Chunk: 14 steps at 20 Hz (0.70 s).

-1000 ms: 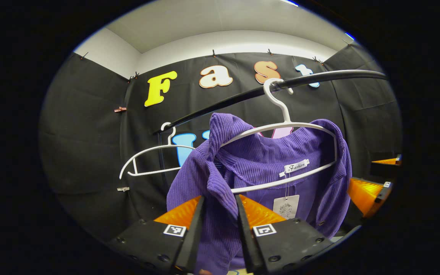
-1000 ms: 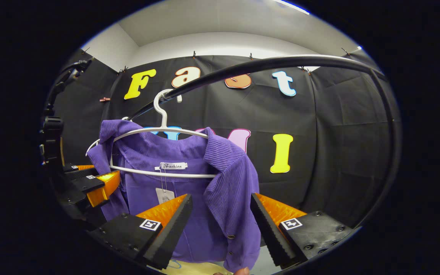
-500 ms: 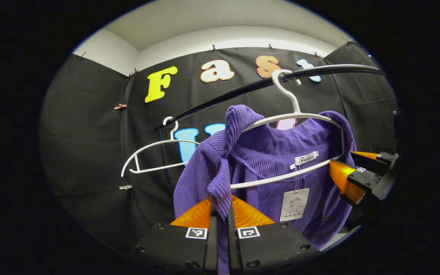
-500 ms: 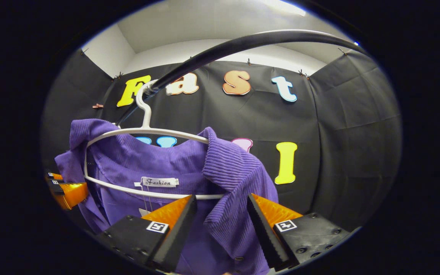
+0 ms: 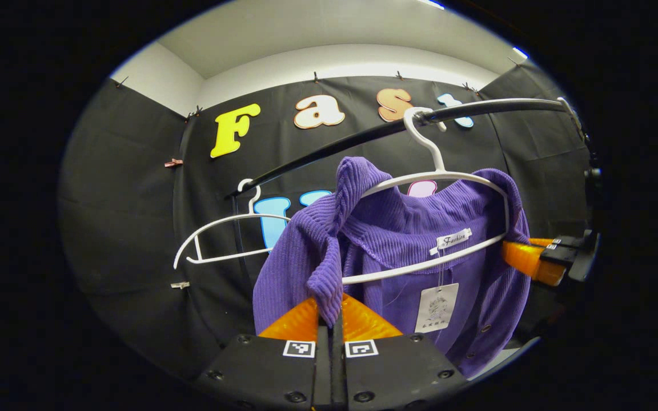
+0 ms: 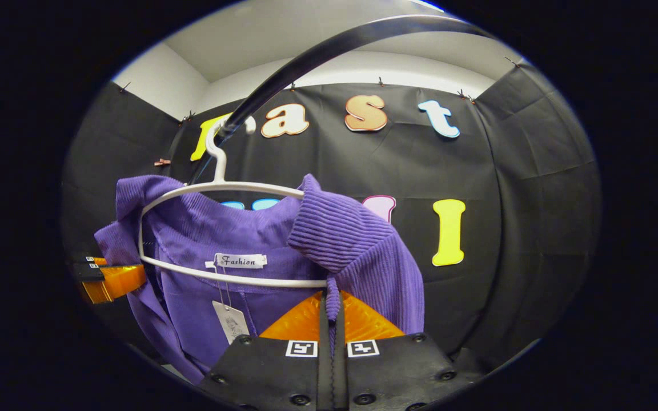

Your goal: Grasp the clothes on the hanger with both hands and then place them into the laundry hamper below.

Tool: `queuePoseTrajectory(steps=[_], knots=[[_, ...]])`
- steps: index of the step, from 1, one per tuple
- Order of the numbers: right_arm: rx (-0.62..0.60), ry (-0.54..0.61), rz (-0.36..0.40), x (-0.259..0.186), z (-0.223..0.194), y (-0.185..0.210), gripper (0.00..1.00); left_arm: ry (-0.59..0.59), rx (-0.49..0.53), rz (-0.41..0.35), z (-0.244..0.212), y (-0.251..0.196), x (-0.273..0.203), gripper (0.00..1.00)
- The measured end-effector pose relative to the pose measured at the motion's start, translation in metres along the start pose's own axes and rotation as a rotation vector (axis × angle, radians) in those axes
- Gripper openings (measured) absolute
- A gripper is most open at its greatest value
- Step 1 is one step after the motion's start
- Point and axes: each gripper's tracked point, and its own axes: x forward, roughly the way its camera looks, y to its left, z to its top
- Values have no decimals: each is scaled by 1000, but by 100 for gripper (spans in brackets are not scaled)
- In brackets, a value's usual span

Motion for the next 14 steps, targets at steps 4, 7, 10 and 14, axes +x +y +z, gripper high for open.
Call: queuePoseTrajectory(steps=[4,7,10,14], knots=[[167,13,92,-3,14,-1,7,11,-18,-9,8,8,0,6],[247,54,179,5,17,4,4,26,-31,-19,10,9,1,5],[250,55,194,12,18,-8,4,38,-34,-29,9,9,2,5],[288,42,177,16,24,-34,4,50,-49,-41,9,11,1,5]])
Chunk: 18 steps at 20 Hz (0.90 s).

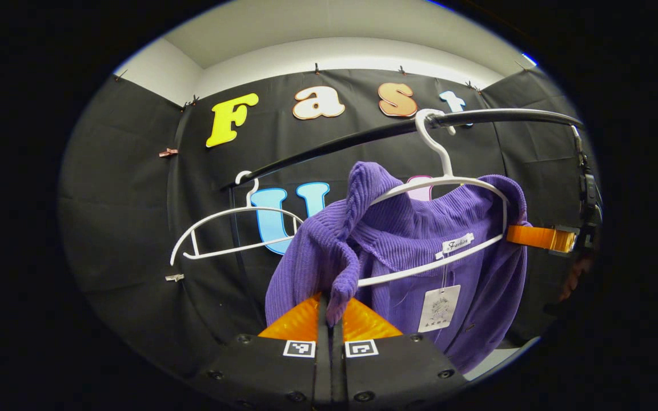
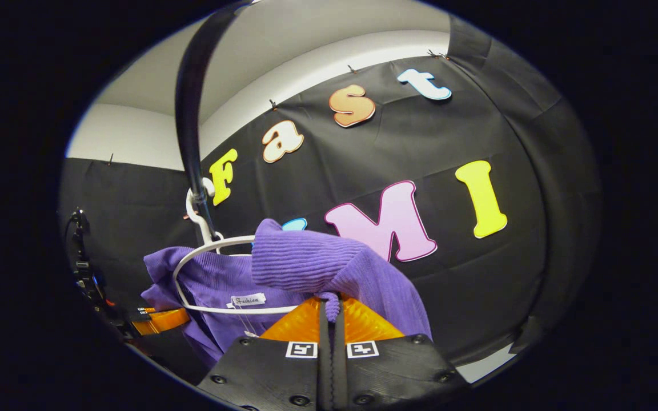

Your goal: Grasp the clothes on the hanger with both hands and then place them into the laundry hamper below.

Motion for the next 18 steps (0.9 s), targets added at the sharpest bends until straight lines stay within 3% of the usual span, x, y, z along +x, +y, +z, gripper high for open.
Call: queuePoseTrajectory(steps=[6,7,8,9,12,15,18], knots=[[-7,-2,-5,13,10,-20,4,17,11,0,-5,6,3,5],[-5,5,-5,18,10,-23,8,19,5,-2,-5,6,4,5],[-3,10,-3,23,12,-27,4,20,0,-4,-4,7,4,5],[-5,11,-1,29,16,-31,8,20,1,-2,-4,7,5,5],[-9,-34,-25,37,43,-47,0,33,6,-3,-5,13,7,4],[-50,-99,-63,46,75,-68,4,57,19,-17,-10,14,10,5],[-105,-57,-72,53,62,-70,4,56,16,-14,-9,23,18,5]])
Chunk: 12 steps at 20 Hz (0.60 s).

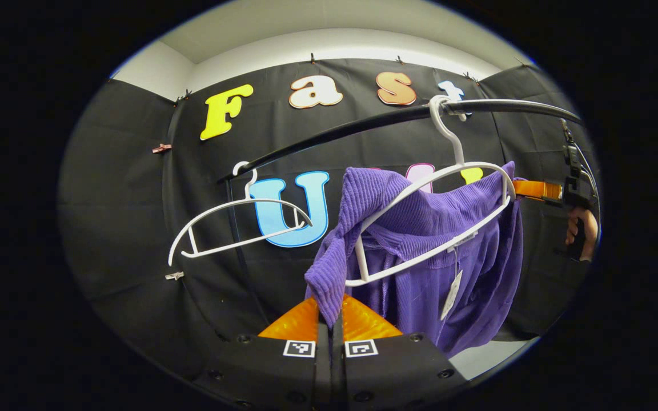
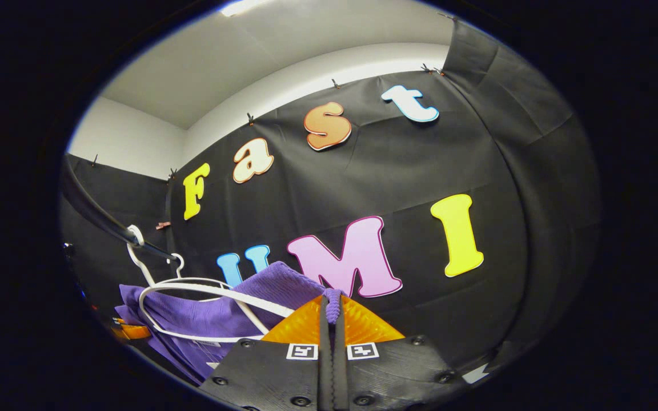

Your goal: Grasp the clothes on the hanger with both hands and then place them into the laundry hamper below.

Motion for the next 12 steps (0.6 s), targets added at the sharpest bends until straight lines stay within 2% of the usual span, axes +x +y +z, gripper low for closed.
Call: queuePoseTrajectory(steps=[5,6,8,12], knots=[[7,69,-33,12,-38,-12,4,40,-91,5,5,28,16,5],[5,89,-35,12,-49,-13,0,53,-94,12,2,35,16,5],[13,131,-19,7,-74,-5,4,66,-93,41,-4,50,15,5],[40,187,68,-7,-118,32,4,168,-127,55,-62,55,8,5]])
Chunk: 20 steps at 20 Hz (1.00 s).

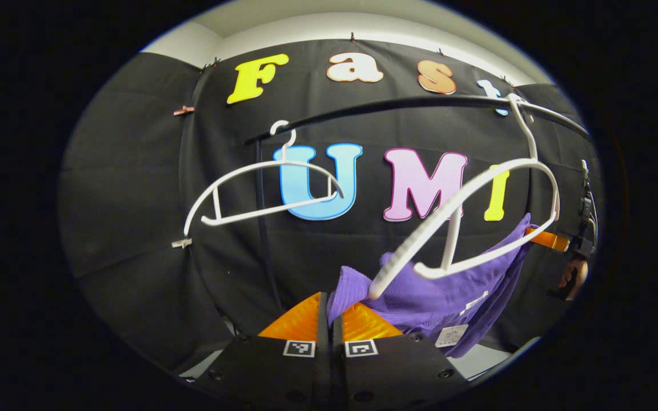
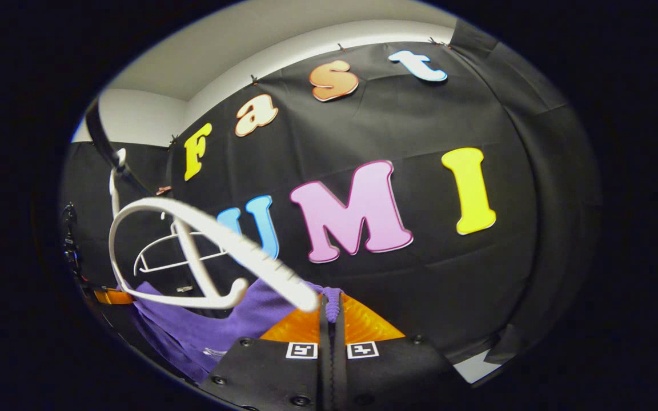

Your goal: Grasp the clothes on the hanger with both hands and then place them into the laundry hamper below.

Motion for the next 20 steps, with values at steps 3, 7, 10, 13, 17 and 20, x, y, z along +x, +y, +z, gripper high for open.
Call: queuePoseTrajectory(steps=[3,7,10,13,17,20], knots=[[30,37,28,-17,-31,21,4,39,-10,10,-38,3,-3,5],[33,55,76,-52,-48,50,4,84,-6,-9,-71,-5,-15,5],[36,90,110,-79,-57,70,4,80,-7,-61,-73,-29,-27,5],[68,90,124,-101,-56,94,4,82,5,-122,-73,-58,-39,5],[90,99,111,-124,-60,122,4,85,9,-220,-71,-103,-59,5],[99,107,118,-138,-55,143,4,45,48,-305,-54,-136,-75,5]])
